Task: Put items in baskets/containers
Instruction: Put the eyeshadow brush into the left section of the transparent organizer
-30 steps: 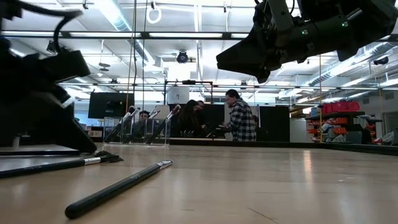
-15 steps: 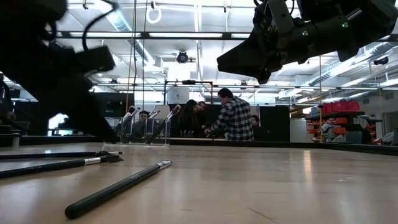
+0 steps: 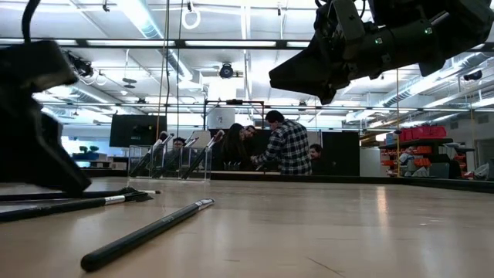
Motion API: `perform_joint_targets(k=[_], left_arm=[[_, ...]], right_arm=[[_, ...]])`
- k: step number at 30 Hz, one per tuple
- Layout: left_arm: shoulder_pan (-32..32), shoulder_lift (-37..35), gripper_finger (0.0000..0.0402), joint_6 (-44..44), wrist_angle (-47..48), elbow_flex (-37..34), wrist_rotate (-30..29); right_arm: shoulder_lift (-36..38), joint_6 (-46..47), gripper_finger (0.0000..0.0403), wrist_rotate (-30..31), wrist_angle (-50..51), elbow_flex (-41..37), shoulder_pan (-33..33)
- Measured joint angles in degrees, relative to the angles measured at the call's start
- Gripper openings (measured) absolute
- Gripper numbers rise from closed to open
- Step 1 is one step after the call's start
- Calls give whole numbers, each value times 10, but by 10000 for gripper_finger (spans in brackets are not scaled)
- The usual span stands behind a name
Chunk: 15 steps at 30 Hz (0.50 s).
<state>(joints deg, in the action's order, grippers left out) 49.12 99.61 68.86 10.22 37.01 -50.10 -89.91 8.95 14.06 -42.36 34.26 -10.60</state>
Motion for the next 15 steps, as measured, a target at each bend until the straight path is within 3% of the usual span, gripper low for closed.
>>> perform_joint_targets(k=[12,15], left_arm=[[1,85,142,99,-20,2,-58],[2,85,125,99,-68,-22,-67]], right_arm=[[0,0,114,0,-2,0,0],[0,-2,114,0,-3,0,0]])
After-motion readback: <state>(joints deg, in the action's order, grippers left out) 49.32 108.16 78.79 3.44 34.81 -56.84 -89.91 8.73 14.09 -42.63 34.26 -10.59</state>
